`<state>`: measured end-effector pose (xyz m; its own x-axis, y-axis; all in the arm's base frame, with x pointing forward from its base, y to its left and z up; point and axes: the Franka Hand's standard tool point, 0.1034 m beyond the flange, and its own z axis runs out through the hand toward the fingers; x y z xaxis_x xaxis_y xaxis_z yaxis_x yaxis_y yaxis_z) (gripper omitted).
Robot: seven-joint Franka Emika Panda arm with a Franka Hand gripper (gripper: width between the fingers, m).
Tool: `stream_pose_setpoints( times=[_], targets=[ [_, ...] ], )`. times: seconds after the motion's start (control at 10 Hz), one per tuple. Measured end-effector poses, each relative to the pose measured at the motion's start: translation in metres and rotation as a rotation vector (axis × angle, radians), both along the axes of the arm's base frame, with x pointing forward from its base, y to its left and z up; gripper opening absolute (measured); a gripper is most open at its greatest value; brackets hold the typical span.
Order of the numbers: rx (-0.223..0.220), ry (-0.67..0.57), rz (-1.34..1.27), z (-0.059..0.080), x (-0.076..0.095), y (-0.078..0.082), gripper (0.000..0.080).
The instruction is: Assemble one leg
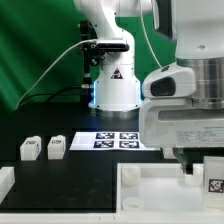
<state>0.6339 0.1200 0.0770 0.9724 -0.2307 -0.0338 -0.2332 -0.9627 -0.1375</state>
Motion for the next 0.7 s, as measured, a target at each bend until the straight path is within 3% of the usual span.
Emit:
stream_pose_setpoints(
  times=[0.1,0.2,0.3,0.4,0.7],
  targets=[
    [0.001,0.015,-0.08,-0.001,-0.0012,0.0004,0.0536],
    [0.003,0.015,-0.088,-0.0009,-0.0011,0.0007,0.0536],
    [0.008,0.032,-0.197,-0.0009,-0.0013,0.0018,0.0352],
    [0.006,0.048,-0.302,-0.0017,-0.0017,-0.0002,0.0306],
    [0.011,0.099,-0.619,-0.0038,-0.0021,-0.0041,0.0299]
  ],
)
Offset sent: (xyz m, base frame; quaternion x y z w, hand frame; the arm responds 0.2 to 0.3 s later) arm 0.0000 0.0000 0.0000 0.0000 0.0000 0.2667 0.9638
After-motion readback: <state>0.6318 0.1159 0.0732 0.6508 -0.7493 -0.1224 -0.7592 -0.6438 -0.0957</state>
